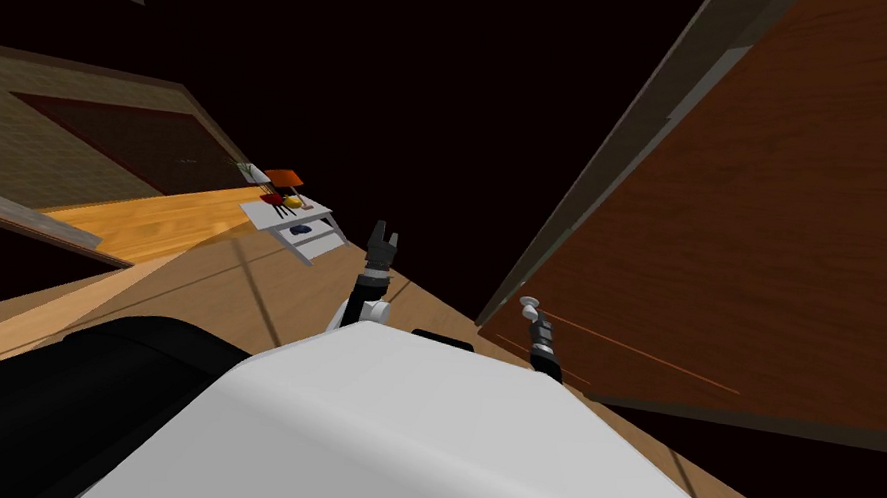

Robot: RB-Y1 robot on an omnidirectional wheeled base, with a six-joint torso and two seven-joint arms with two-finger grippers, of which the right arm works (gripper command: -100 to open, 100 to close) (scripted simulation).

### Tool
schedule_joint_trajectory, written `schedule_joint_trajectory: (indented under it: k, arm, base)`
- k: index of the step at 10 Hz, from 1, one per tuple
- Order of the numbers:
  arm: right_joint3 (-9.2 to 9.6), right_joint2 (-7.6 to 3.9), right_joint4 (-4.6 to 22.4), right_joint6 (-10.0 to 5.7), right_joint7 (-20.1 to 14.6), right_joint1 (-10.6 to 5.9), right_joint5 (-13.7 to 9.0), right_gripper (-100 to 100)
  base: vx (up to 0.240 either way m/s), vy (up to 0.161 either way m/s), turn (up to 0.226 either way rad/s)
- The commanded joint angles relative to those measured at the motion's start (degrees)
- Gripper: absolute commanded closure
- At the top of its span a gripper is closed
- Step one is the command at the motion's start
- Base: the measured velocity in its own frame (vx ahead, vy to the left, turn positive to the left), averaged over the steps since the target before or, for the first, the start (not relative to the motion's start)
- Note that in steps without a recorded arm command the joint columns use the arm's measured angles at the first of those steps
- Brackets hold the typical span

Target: Pull the door open

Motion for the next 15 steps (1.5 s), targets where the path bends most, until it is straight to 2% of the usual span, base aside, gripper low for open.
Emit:
schedule_joint_trajectory:
  k: [1, 5, 6, 7, 8, 12, 13, 15]
  arm:
    - [0.46, 0.48, 0.1, -0.27, -1.9, -0.49, -0.1, 100]
    - [0.79, 0.68, 0.1, 0.06, -8.6, -0.84, -1.7, 100]
    - [0.79, 0.68, 0.1, 0.06, -9.1, -0.84, -1.7, 100]
    - [0.9, 0.75, 0.1, 0.18, -11.3, -0.96, -2.3, 100]
    - [0.9, 0.75, 0.1, 0.18, -11.5, -0.96, -2.3, 100]
    - [1.23, 0.96, 0.1, 0.51, -18.3, -1.31, -3.9, 100]
    - [1.23, 0.96, 0.1, 0.51, -18.6, -1.31, -3.9, 100]
    - [1.45, 1.09, 0.1, 0.73, -22.4, -1.54, -5.0, 100]
  base:
    - [-0.027, -0.011, 0.015]
    - [-0.035, -0.019, 0.056]
    - [-0.024, -0.014, 0.032]
    - [-0.028, -0.01, 0.049]
    - [-0.029, -0.011, 0.021]
    - [-0.04, -0.014, 0.056]
    - [-0.026, -0.01, 0.038]
    - [-0.039, -0.019, 0.056]
